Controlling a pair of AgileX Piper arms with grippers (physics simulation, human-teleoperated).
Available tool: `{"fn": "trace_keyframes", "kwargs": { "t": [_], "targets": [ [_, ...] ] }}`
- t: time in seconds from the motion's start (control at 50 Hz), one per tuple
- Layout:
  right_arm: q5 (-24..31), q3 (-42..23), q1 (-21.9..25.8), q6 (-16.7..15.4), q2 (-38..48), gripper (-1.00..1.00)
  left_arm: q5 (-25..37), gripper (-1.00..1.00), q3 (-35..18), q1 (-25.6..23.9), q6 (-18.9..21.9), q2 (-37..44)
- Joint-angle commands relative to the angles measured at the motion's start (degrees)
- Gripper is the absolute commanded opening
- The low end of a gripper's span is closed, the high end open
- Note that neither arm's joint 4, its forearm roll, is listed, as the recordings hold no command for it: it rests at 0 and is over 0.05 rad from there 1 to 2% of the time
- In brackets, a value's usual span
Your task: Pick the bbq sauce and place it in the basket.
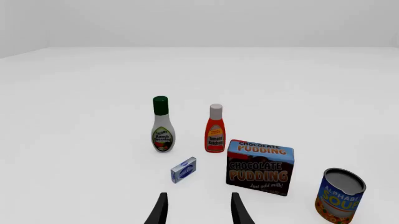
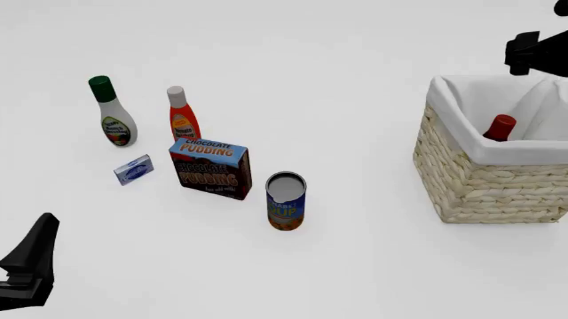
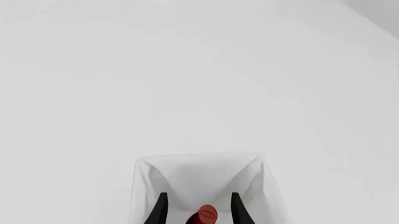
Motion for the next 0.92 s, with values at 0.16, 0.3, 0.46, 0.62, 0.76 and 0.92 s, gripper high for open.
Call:
{"fn": "trace_keyframes", "kwargs": {
  "t": [0.16,0.3,0.46,0.62,0.76,0.92],
  "targets": [
    [2.8,-1.4,0.7,0.1,-5.8,1.00,0.0,1.00,0.0,0.0,0.0,0.0],
    [4.1,-2.2,0.3,0.1,-8.8,1.00,0.0,1.00,0.0,0.0,0.0,0.0],
    [4.3,-2.1,-0.1,0.6,-10.9,1.00,0.0,1.00,0.0,0.0,0.0,0.0],
    [4.4,-2.5,-0.4,1.3,-12.4,1.00,0.0,1.00,0.0,0.0,0.0,0.0],
    [4.4,-1.8,-0.2,1.8,-14.0,1.00,0.0,1.00,0.0,0.0,0.0,0.0],
    [5.1,-1.1,0.5,2.1,-17.0,1.00,0.0,1.00,0.0,0.0,0.0,0.0]
  ]
}}
